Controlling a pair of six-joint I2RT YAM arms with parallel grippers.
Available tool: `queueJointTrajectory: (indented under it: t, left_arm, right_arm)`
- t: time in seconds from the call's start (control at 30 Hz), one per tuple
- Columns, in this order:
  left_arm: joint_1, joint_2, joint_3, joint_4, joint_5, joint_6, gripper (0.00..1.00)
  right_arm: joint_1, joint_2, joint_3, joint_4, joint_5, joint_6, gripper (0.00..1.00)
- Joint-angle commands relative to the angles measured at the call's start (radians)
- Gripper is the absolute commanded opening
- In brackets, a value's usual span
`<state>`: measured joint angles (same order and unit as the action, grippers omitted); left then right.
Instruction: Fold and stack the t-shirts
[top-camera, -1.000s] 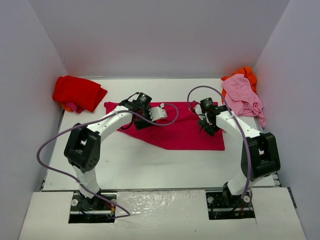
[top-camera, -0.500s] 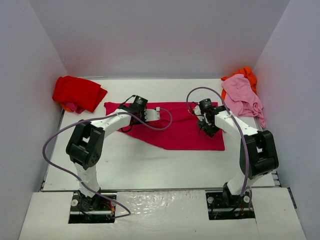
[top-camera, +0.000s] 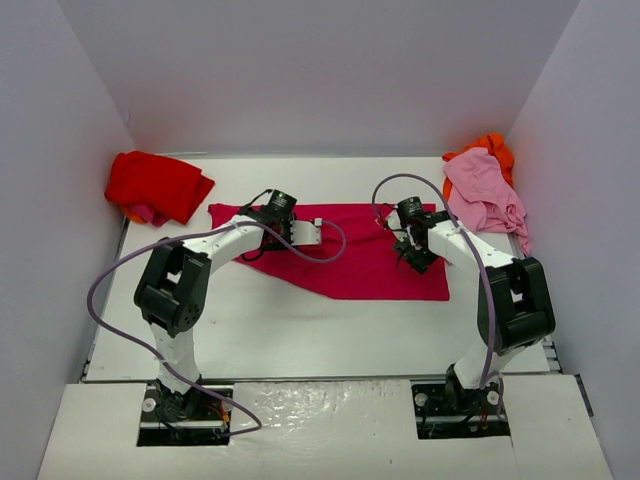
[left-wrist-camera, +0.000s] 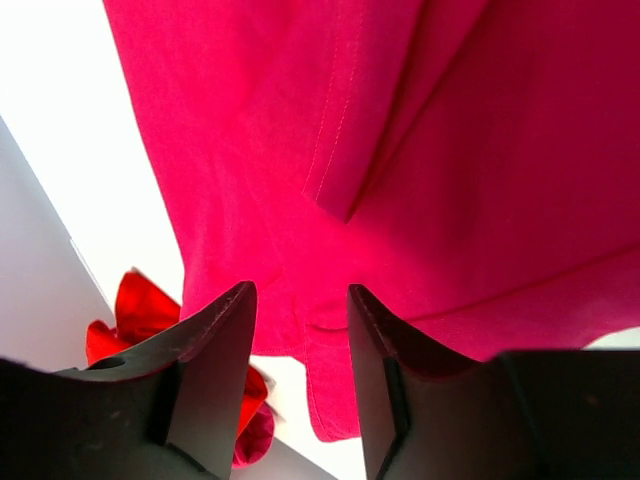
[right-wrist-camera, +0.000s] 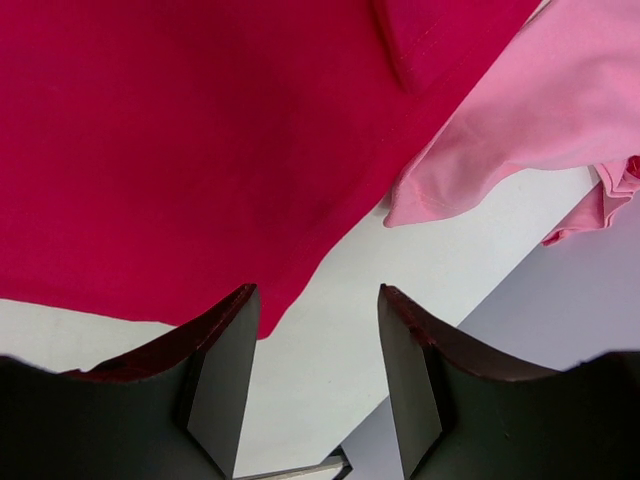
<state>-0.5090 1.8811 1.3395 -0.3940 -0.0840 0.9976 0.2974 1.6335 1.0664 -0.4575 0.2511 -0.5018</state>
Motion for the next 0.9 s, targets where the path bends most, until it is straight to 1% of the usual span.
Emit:
queueJointTrajectory:
  t: [0.0, 0.13, 0.53, 0.63, 0.67, 0.73, 0.87]
  left_arm:
    - [-0.012, -0.017, 0.065, -0.052, 0.048, -0.028, 0.43]
    - [-0.023, -0.008, 0.044, -0.025, 0.043, -0.022, 0.44]
    - [-0.025, 0.063, 0.061, -0.001, 0.038, -0.012, 0.44]
    - [-0.025, 0.070, 0.058, 0.021, 0.033, -0.004, 0.40]
    - [-0.025, 0.073, 0.058, 0.028, 0.028, 0.000, 0.36]
    - [-0.025, 0.077, 0.059, 0.036, 0.023, 0.002, 0.33]
    - [-0.025, 0.076, 0.062, 0.048, 0.012, 0.010, 0.32]
  right_arm:
    - [0.008, 0.011, 0.009, 0.007, 0.030, -0.008, 0.48]
    - [0.008, 0.014, 0.009, 0.007, 0.033, -0.002, 0.48]
    - [0.008, 0.019, 0.007, 0.007, 0.038, 0.002, 0.48]
    - [0.008, 0.020, 0.009, 0.007, 0.037, 0.002, 0.48]
    - [0.008, 0.022, 0.008, 0.007, 0.037, 0.002, 0.48]
    - [0.009, 0.025, 0.007, 0.007, 0.035, 0.002, 0.48]
    - [0.008, 0.030, 0.008, 0.009, 0.031, 0.002, 0.48]
